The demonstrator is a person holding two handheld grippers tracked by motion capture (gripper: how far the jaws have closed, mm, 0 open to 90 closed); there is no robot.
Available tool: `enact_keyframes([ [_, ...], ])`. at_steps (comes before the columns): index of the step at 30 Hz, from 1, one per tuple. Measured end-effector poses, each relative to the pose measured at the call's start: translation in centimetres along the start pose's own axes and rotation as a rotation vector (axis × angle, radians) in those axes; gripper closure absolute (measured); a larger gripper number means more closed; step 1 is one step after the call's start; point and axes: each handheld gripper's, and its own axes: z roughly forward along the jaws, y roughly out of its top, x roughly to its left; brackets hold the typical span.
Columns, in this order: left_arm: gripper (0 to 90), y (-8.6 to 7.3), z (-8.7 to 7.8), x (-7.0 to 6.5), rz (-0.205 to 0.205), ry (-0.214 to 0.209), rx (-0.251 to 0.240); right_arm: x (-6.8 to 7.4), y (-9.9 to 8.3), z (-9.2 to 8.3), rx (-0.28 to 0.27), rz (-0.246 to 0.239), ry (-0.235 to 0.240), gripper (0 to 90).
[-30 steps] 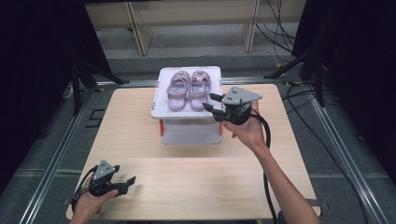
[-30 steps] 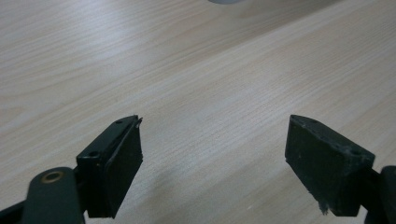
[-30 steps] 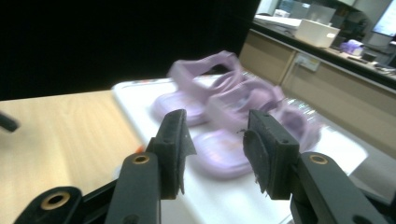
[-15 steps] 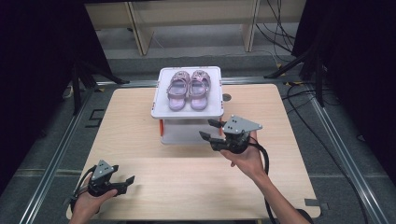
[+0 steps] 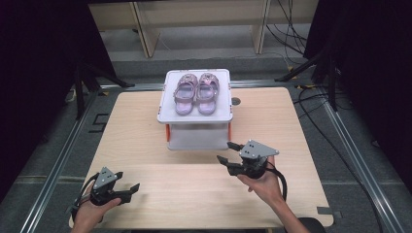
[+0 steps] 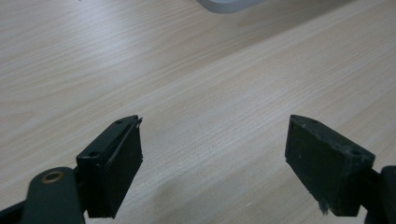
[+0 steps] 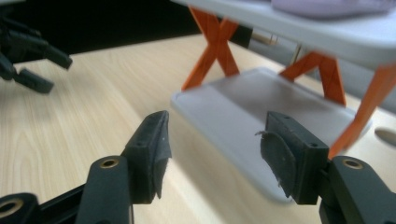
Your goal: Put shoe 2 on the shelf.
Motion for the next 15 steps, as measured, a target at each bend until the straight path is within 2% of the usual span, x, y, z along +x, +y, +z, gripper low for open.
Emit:
enact_keyframes([
  [1,18.4,0.1,0.0,0.0,0.006,0.000,-0.001,-0.1,-0.4,-0.2,0.025,0.010,0.007,40.6],
  [3,18.4,0.1,0.0,0.0,0.004,-0.003,-0.001,-0.1,-1.2,-0.2,0.038,0.029,0.009,39.0],
  [4,18.4,0.0,0.1,0.0,0.005,-0.003,-0.001,-0.1,-1.7,-0.4,0.050,0.031,-0.002,38.3],
  [5,18.4,0.0,0.1,0.1,0.020,0.001,0.009,-0.2,-2.0,-0.4,0.055,0.035,-0.004,37.3],
  [7,18.4,0.0,0.1,0.0,0.012,-0.003,0.012,-0.1,-2.7,-0.5,0.069,0.064,0.002,34.0],
  [8,18.4,0.0,0.2,0.0,0.008,-0.003,0.010,-0.2,-2.8,-0.6,0.074,0.051,0.001,32.6],
  [9,18.4,0.0,0.2,0.0,0.010,-0.003,0.011,0.0,-3.1,-0.7,0.089,0.077,0.013,30.8],
  [11,18.4,0.0,0.3,0.0,0.016,-0.009,0.007,0.0,-3.5,-0.7,0.097,0.083,0.019,29.6],
  [12,18.4,-0.1,0.3,0.0,0.017,-0.010,0.008,-0.1,-3.6,-0.9,0.115,0.071,0.011,29.6],
  [14,18.4,-0.1,0.3,0.0,0.017,-0.011,0.007,0.1,-3.8,-1.0,0.109,0.101,0.032,28.8],
  [15,18.4,-0.1,0.3,0.0,0.019,-0.010,0.009,0.1,-3.9,-1.1,0.104,0.081,0.026,27.8],
])
